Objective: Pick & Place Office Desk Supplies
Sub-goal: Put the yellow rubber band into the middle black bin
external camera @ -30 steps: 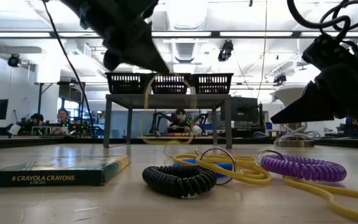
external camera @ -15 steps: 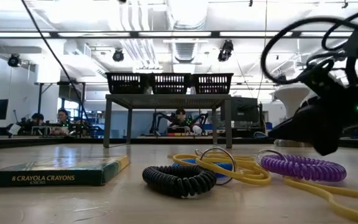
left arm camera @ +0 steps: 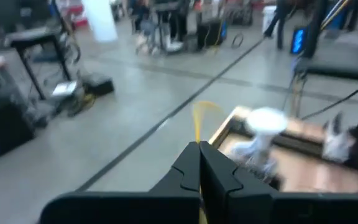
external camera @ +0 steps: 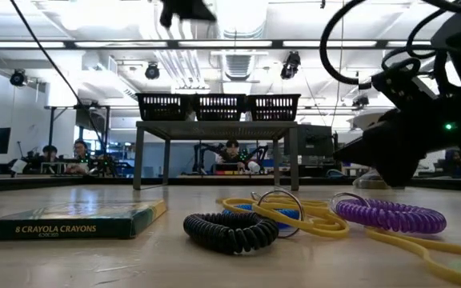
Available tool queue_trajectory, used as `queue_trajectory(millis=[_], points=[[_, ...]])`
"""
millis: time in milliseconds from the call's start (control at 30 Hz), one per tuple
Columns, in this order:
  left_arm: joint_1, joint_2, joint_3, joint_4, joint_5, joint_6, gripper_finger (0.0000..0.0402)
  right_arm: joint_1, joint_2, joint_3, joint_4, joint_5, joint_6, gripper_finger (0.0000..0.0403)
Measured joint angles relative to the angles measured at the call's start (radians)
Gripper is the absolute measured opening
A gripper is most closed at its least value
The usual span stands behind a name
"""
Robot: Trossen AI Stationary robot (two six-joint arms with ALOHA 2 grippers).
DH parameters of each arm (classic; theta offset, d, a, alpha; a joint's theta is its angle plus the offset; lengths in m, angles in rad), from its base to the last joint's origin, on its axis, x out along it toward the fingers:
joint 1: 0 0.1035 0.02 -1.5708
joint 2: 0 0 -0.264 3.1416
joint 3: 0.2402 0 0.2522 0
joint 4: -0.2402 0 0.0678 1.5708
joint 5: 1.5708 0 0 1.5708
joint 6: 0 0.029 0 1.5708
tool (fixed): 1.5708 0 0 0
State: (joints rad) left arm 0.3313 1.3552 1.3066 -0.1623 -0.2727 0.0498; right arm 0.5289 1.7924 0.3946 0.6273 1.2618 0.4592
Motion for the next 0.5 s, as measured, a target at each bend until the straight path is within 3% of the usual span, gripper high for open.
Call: queue_trajectory(millis=[133,233,500], points=[[0.075,0.057,-0.054,0.059,0.107,-0.004,0.0000,0.001,0.000,0.010,0.000,-0.010,-0.001,0.0111],[0.090,0.117,-0.093,0.112,0.126,-0.005,0.0000,0.001,-0.001,0.010,-0.001,-0.027,0.000,0.0107],[0.089,0.173,-0.118,-0.040,0.128,-0.059,0.0022,0.002,-0.001,0.010,-0.001,-0.048,0.003,0.0105]])
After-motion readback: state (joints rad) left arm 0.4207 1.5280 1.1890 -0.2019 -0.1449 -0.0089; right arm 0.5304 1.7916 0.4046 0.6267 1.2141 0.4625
